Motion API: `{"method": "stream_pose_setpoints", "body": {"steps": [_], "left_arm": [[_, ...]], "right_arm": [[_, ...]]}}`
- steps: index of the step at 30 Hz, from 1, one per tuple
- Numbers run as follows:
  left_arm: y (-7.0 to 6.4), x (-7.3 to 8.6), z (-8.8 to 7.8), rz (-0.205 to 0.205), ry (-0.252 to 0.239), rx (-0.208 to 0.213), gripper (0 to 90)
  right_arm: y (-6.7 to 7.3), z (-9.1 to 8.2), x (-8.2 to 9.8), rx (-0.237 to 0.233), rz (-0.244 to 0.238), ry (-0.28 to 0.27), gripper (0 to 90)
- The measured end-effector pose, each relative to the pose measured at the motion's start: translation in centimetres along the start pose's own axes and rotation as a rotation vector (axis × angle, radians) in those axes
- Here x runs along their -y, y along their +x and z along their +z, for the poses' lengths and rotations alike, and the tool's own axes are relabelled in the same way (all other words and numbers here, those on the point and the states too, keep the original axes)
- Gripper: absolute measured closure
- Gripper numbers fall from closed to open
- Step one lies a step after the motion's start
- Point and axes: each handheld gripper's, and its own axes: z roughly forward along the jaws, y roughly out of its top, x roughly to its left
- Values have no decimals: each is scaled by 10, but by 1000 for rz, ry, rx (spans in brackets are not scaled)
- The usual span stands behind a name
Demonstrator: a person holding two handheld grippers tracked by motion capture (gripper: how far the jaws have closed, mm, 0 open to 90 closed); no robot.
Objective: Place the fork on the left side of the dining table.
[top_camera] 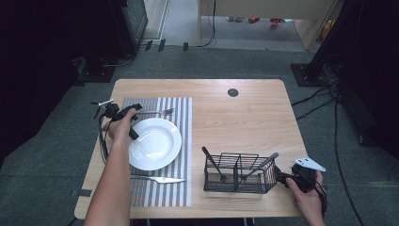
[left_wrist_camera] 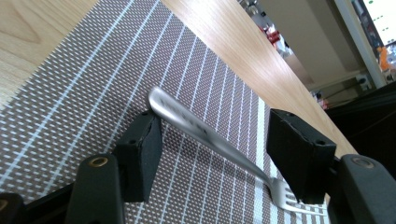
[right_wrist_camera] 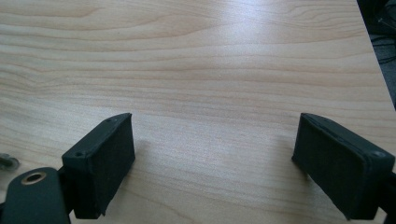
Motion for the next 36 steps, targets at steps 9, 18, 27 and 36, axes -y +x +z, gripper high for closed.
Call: {"method": "stream_pose_setpoints", "body": {"steps": [9, 18, 27, 36], "left_arm": [[-9, -8, -4, 83, 1, -67, 192], [-9, -10, -7, 173, 13, -67, 230], [-16, -13, -28, 271, -43, -44, 243], [-23, -6, -49, 308, -38, 30, 185]], "right_arm": [[0, 0, 0, 0, 0, 0, 125], [0, 0, 0, 0, 0, 0, 125], [0, 0, 0, 1, 1, 0, 125], [0, 0, 0, 1, 0, 0, 125]]}}
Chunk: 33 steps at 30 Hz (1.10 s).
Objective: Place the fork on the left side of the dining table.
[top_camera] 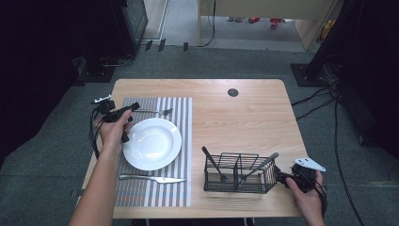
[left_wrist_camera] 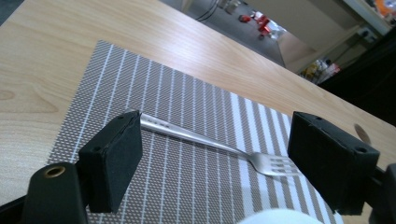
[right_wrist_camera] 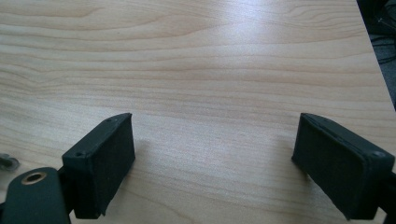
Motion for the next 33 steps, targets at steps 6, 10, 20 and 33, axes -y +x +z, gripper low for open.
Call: {"method": "stream_pose_setpoints", "body": {"steps": [6, 10, 20, 33], "left_arm": [[-4, 4, -17, 27, -35, 41, 184], [-11, 9, -28, 71, -33, 34, 179], [-30, 20, -51, 155, -42, 61, 167], [-42, 38, -85, 240, -51, 72, 109]], "right_arm": [[0, 0, 0, 0, -1, -1, 125], [0, 0, 0, 0, 0, 0, 125], [0, 0, 0, 0, 0, 0, 125], [0, 0, 0, 0, 0, 0, 124]]}}
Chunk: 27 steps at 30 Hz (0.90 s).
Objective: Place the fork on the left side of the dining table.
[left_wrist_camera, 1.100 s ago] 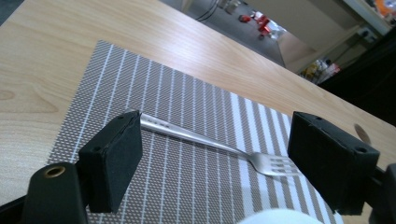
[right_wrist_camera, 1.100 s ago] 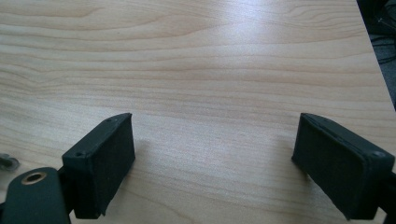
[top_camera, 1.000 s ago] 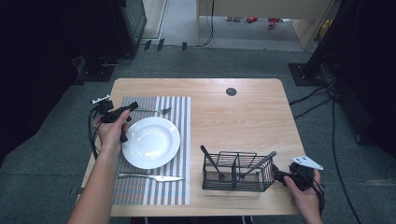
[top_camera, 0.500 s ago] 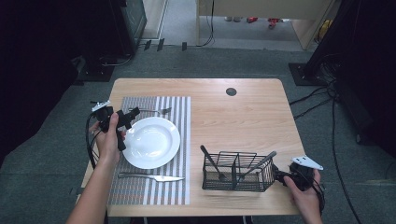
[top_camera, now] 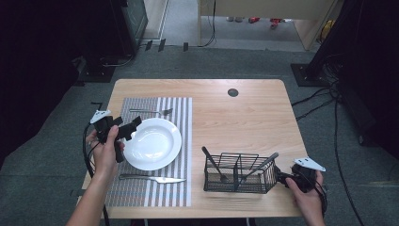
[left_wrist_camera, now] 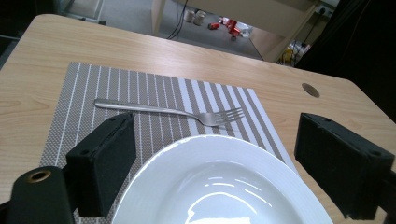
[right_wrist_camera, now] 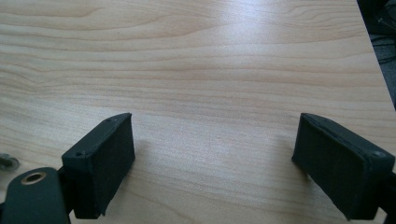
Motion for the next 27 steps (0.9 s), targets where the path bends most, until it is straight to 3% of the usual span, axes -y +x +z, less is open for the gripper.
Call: {"method": "stream_pose_setpoints", "body": {"steps": [11, 16, 19, 27], "left_arm": [[-14, 20, -30, 104, 7, -13, 101], [-16, 30, -42, 111, -7, -9, 101], [-19, 38, -48, 136, -9, -15, 101], [-18, 59, -64, 162, 4, -12, 101]], "right_arm": [[0, 0, 0, 0, 0, 1, 124], [0, 0, 0, 0, 0, 1, 124], [0, 0, 0, 0, 0, 2, 124], [0, 0, 0, 0, 0, 2, 124]]}}
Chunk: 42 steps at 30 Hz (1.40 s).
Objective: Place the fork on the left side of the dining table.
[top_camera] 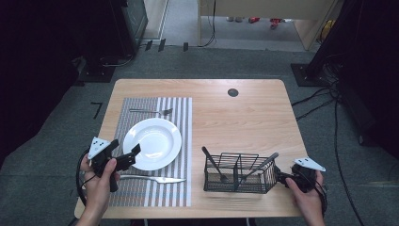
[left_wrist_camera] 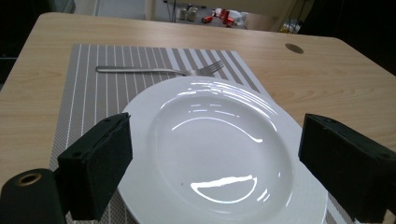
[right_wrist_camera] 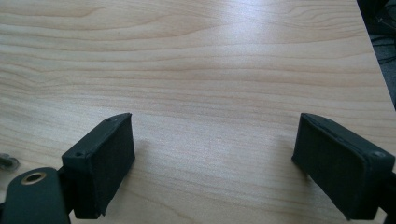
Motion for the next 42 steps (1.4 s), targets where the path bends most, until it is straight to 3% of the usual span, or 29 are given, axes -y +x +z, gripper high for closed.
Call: {"method": "stream_pose_setpoints", "body": {"steps": [3, 11, 23, 28, 37, 42], "left_arm": [[1, 9, -6, -3, 5, -3, 101], [4, 32, -20, 35, 30, -22, 101], [18, 66, -35, 61, 91, -48, 101], [22, 76, -40, 92, 122, -74, 101], [44, 89, -44, 64, 151, -125, 101], [49, 96, -40, 67, 180, -126, 102]], "right_arm": [[0, 0, 0, 0, 0, 0, 124], [0, 0, 0, 0, 0, 0, 124], [0, 0, 0, 0, 0, 0, 124], [0, 0, 0, 1, 0, 0, 124], [0, 0, 0, 1, 0, 0, 124], [0, 0, 0, 0, 0, 0, 123]]}}
